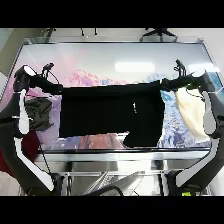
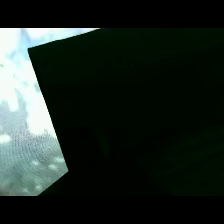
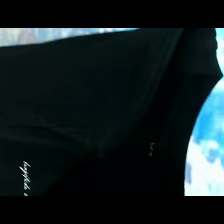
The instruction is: Fold the shirts.
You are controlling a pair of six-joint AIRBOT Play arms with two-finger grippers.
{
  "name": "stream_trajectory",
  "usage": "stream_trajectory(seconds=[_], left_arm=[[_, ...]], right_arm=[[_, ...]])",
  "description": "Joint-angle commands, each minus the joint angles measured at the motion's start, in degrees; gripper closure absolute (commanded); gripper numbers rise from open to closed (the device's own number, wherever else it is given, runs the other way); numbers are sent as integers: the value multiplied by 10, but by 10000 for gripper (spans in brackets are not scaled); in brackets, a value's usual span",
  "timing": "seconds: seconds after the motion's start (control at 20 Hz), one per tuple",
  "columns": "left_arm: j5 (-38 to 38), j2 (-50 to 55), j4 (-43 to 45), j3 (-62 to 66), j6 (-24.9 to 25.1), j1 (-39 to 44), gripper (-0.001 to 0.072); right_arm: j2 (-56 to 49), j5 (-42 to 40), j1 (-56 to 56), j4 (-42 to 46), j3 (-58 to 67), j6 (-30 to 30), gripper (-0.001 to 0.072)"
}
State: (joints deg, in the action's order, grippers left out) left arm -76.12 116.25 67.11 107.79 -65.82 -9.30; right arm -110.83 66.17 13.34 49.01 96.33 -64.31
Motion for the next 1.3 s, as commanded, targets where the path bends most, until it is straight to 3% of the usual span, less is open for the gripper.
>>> stream_trajectory(seconds=[0.0,0.45,0.5,0.55,0.6,0.65,0.8,0.85,0.9,1.05,1.25], left_arm=[[17,1,10,-30,0,0,693],[-9,-2,7,-32,1,2,689],[-11,-7,7,-32,-12,2,675],[-12,-12,7,-32,-14,1,397],[-15,-19,7,-32,-26,1,166],[-24,-27,7,-29,-33,1,162],[-95,-49,9,13,-73,-12,174],[-114,-64,8,11,-84,-18,258],[-130,-86,8,-8,-93,-23,281],[-137,-184,9,-165,-87,-44,282],[-65,-322,9,-465,-64,-76,282]], right_arm=[[-11,-14,2,27,-18,0,697],[-27,-10,-4,28,-18,-28,694],[-23,-1,-3,29,-17,-28,567],[-18,6,-2,29,-17,-29,378],[-12,9,-1,40,-17,-44,383],[-4,13,1,63,-17,-66,423],[42,42,3,106,-18,-87,421],[64,60,3,112,-18,-90,421],[85,80,2,119,-19,-91,420],[161,132,6,140,-65,-90,421],[297,153,38,140,-238,-94,421]])
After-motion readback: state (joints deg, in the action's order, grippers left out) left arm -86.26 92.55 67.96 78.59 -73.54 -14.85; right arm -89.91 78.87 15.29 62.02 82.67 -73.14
